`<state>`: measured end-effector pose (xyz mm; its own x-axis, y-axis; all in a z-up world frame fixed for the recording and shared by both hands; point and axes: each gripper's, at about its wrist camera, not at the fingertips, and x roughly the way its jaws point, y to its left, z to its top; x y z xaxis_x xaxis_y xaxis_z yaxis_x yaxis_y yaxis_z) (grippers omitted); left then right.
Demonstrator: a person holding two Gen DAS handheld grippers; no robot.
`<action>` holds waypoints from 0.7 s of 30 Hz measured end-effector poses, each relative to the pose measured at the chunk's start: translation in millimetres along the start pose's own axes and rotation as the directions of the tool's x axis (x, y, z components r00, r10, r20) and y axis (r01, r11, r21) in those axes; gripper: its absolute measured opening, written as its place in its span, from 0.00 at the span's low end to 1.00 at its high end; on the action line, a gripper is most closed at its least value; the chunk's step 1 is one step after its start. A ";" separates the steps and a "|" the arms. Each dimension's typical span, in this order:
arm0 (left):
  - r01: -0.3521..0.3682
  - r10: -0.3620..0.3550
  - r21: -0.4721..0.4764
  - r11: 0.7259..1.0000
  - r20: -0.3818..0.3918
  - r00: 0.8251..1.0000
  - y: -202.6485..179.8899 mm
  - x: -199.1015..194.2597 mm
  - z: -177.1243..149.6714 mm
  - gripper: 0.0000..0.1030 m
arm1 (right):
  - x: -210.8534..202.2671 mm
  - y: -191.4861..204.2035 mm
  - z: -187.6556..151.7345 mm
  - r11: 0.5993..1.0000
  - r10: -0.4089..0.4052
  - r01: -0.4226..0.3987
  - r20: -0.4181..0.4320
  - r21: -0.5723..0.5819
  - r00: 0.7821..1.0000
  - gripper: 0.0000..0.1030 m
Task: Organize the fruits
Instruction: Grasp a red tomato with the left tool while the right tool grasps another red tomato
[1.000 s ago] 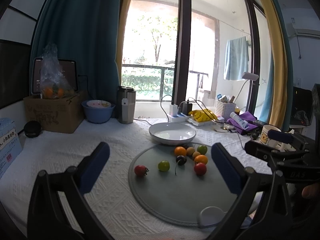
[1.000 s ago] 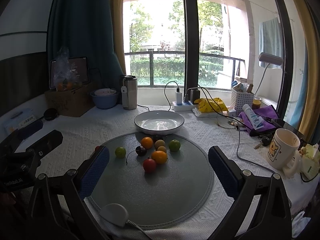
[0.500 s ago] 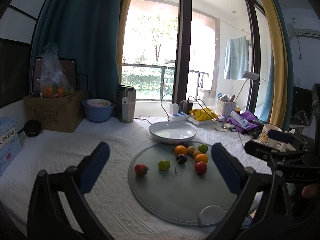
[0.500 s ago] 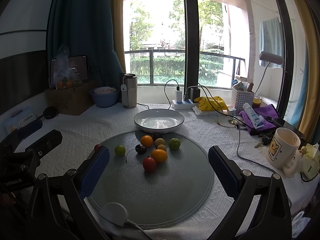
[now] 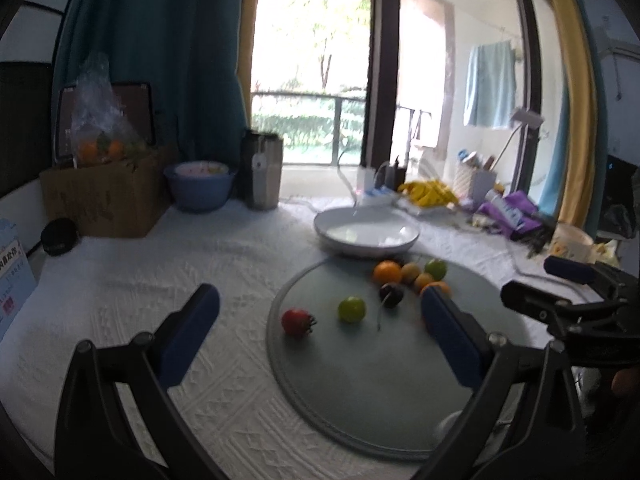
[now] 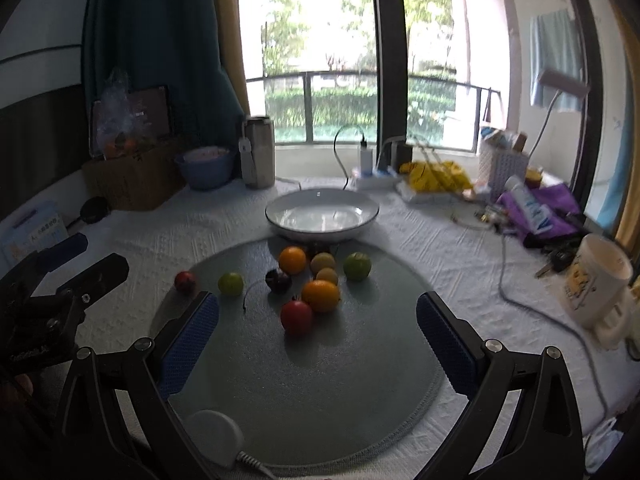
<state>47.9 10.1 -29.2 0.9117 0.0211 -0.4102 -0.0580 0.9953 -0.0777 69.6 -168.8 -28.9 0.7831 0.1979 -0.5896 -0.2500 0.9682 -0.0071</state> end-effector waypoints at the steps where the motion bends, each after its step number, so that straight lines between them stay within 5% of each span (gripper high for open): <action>1: -0.007 0.007 0.000 1.000 -0.022 1.000 1.0 7.8 -0.7 0.98 | 5.4 -0.2 0.2 1.000 0.008 -0.007 -0.014 0.004 1.000 0.98; 8: -0.019 0.023 0.024 1.000 -0.136 0.991 7.8 53.0 -5.4 0.98 | 49.6 -4.7 -1.2 0.998 0.050 -0.046 -0.128 0.032 0.991 0.81; 16: 0.021 0.010 0.090 0.996 -0.323 0.946 2.8 102.3 -13.6 0.75 | 80.9 -0.1 -10.3 0.995 0.101 -0.103 -0.235 0.005 0.967 0.66; 21: 0.023 0.018 0.108 0.994 -0.367 0.930 -1.9 111.8 -17.8 0.61 | 93.0 5.3 -14.8 0.993 0.107 -0.115 -0.288 -0.014 0.952 0.43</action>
<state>142.6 8.9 -91.1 0.6974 0.0032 -0.7167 0.0070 0.9999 0.0113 132.6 -147.5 -95.7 0.5547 0.2476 -0.7944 -0.3466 0.9367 0.0499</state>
